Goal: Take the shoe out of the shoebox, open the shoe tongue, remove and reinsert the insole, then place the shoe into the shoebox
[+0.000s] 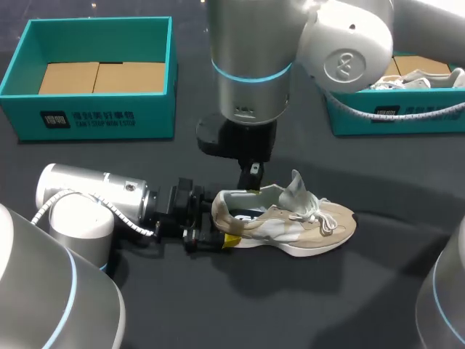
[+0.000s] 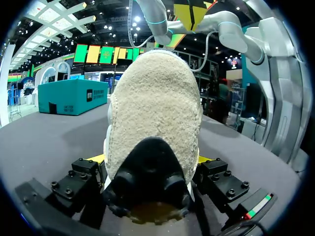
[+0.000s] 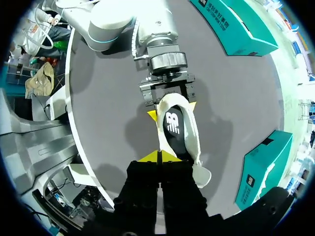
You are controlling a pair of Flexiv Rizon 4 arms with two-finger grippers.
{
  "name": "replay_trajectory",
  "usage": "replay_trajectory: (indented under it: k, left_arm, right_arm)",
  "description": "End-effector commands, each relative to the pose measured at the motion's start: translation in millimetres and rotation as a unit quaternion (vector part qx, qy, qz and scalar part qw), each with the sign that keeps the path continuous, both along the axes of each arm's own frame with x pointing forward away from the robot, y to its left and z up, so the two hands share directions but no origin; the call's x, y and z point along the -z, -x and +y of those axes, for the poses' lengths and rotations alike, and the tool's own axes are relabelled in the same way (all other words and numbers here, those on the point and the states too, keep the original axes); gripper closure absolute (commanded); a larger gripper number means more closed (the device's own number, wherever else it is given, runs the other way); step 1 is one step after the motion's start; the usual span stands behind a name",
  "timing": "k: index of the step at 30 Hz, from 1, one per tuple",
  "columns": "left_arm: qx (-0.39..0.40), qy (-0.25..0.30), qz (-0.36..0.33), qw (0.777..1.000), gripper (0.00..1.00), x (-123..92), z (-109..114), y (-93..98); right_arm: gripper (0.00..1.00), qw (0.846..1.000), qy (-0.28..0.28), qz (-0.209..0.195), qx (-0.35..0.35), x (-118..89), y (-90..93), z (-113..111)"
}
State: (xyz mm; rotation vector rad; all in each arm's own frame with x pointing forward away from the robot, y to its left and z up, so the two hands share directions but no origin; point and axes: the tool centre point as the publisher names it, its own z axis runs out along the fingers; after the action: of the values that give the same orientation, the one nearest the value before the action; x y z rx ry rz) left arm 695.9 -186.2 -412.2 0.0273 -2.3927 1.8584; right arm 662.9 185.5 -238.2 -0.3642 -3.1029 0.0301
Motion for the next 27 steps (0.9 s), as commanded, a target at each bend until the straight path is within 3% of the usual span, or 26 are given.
replay_trajectory:
  k: [1,7,21,27]
  left_arm:
    - [-0.001,0.000,0.000,1.000,1.00,2.9,1.3,1.8]
    - [-0.001,0.000,0.000,1.000,1.00,2.9,1.3,1.8]
    - [-0.001,0.000,0.000,1.000,1.00,2.9,1.3,1.8]
    - [-0.001,0.000,0.000,1.000,1.00,2.9,1.3,1.8]
  right_arm:
    - [1.00,1.000,-0.007,0.000,-0.024,31.3,-8.8,15.4]
    - [1.00,0.998,-0.023,-0.012,-0.049,66.0,-16.7,16.3]
    - [1.00,0.998,-0.023,-0.012,-0.049,66.0,-16.7,16.3]
    - [1.00,0.996,-0.030,-0.023,-0.080,96.5,-28.4,16.4]
